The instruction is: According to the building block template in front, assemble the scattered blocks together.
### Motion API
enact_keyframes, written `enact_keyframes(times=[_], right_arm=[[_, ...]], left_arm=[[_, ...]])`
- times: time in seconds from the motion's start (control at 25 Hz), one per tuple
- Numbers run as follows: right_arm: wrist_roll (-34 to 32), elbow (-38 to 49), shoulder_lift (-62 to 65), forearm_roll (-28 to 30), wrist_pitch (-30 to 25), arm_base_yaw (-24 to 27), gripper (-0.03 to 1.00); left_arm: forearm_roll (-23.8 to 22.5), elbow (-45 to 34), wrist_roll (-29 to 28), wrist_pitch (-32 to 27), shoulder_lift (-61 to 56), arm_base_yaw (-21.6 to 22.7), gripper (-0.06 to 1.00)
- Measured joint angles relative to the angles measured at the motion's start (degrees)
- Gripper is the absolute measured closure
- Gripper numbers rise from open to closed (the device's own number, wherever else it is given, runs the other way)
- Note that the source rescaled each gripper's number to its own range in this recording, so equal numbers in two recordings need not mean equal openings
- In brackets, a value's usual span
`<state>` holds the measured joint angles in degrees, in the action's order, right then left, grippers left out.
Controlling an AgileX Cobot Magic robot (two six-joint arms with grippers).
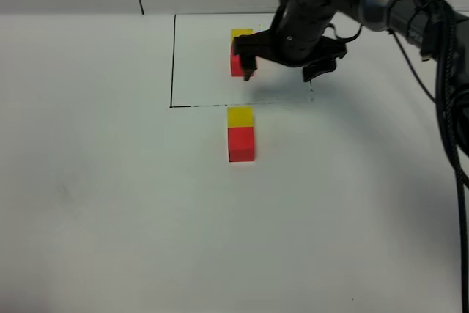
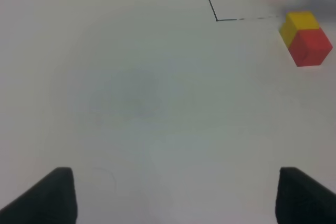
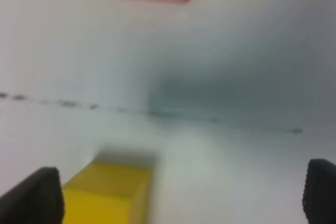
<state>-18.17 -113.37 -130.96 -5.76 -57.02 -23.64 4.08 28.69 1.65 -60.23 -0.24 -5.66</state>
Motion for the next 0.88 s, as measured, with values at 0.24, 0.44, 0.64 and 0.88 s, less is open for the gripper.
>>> enact_keyframes(times=[0.24,0.44,0.64,0.88], right_arm=[[6.1,4.5,4.8,0.0,-0.4,9.8,-0.03],[11.1,17.6,14.4,0.0,4.8,14.9,-0.03],[14.2,31.3,26.1,0.5,9.0,17.5,-0.03],[14.4,44.2,40.2,0.5,9.9,18.1,-0.03]], left_arm=[[0.0,0.0,0.0,0.0,0.0,0.0,0.31],[0.0,0.0,0.0,0.0,0.0,0.0,0.31],[0.0,0.0,0.0,0.0,0.0,0.0,0.31],[0.0,0.0,0.0,0.0,0.0,0.0,0.31]])
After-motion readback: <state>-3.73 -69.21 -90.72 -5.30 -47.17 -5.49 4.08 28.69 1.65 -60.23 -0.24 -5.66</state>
